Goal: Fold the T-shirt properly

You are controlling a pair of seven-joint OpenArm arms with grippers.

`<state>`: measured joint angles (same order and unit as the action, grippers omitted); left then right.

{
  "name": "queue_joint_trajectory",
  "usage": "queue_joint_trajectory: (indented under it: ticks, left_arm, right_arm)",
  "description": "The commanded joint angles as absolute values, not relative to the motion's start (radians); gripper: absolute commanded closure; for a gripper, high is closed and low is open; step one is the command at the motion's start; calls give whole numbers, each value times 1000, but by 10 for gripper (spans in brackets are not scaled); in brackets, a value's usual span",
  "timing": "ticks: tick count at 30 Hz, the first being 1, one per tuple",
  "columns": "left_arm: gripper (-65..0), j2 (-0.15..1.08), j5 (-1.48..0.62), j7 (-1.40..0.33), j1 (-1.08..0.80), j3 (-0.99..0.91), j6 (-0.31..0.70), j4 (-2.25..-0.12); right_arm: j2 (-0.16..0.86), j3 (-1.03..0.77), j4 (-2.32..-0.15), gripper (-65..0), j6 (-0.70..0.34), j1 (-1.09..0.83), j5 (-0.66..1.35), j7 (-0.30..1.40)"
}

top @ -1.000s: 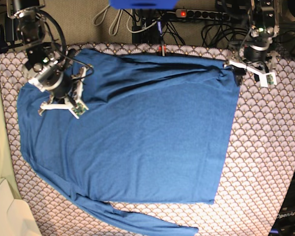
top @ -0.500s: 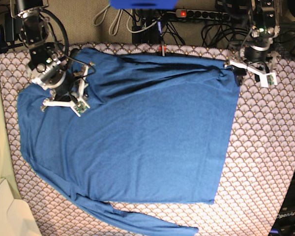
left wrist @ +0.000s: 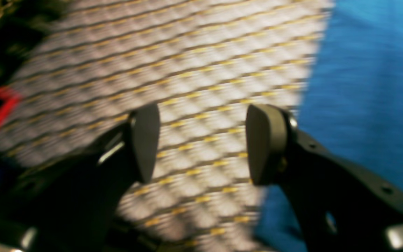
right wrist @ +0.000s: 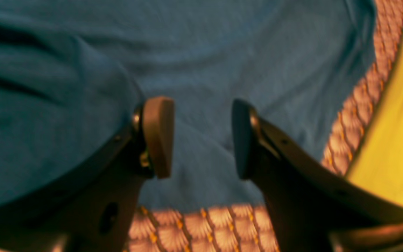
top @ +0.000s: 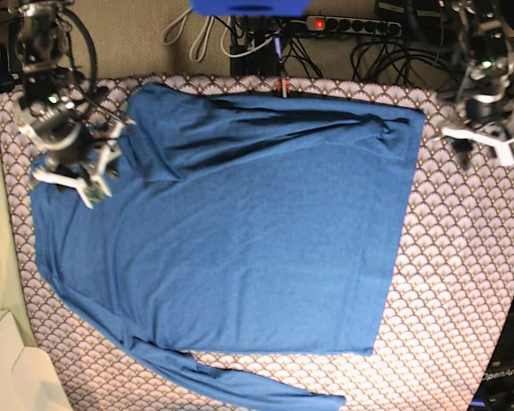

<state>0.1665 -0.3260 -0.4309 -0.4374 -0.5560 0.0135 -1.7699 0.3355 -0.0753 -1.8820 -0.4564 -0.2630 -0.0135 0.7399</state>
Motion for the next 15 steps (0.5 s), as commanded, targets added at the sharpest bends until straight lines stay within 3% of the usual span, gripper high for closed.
queue_joint_trajectory:
  ticks: [1,3,10,15]
  left_arm:
    - [-384,182,-328,-410,-432,-573,15,-1773]
    - [-384,183,-328,-410,-432,-590,22,-1739]
    - [-383,179,-328,-410,-430,-631,234,-1656]
    - [-382,174,-328,-410,-420,-631,248,-1656]
  right_arm:
    - [344,-101,-1900,-281,-458,-274,-8,727]
    - [344,-139,-1900,-280,-458,-306,-8,723]
    - [346,-271,-1894,-277,-460,-354,-7,717]
    - [351,-332,-1890,-277,-460,-352,-7,717]
